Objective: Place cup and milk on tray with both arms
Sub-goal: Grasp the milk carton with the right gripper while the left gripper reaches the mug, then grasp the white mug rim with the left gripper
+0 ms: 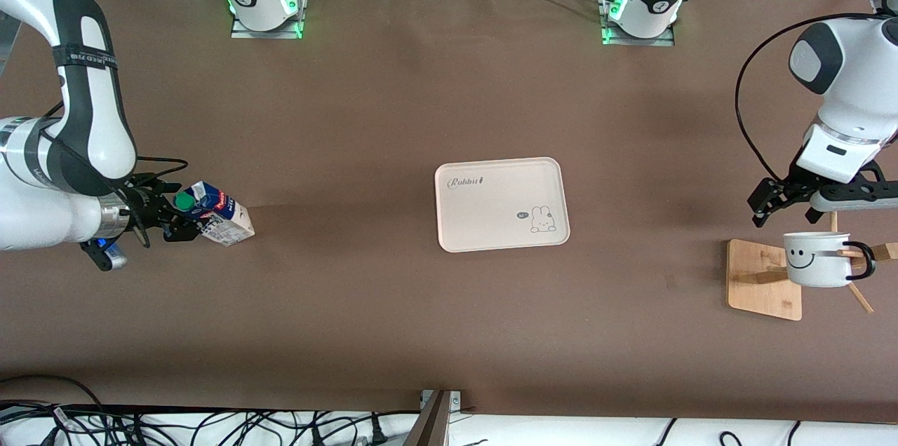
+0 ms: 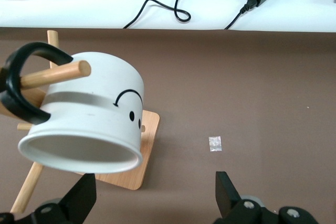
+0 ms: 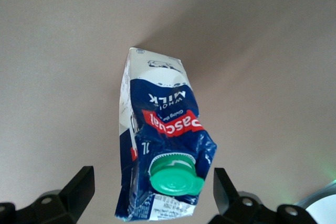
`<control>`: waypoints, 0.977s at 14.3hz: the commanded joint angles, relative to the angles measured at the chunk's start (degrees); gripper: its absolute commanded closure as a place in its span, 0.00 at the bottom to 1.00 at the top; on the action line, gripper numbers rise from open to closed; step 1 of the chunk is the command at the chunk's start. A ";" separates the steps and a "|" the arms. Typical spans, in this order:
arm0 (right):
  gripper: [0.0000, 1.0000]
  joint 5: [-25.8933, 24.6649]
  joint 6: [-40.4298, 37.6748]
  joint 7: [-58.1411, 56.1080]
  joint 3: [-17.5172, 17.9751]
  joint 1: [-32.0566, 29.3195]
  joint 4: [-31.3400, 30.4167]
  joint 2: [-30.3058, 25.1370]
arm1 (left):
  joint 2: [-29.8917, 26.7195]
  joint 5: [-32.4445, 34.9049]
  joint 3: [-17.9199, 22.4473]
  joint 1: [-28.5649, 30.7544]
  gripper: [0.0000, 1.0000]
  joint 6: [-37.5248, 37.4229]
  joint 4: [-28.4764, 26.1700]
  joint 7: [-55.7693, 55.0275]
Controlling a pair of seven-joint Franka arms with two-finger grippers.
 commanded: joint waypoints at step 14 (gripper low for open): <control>0.00 0.59 -0.56 -2.40 0.07 -1.47 -1.13 1.36 | 5.82 6.45 2.40 -0.21 0.79 5.94 3.92 0.86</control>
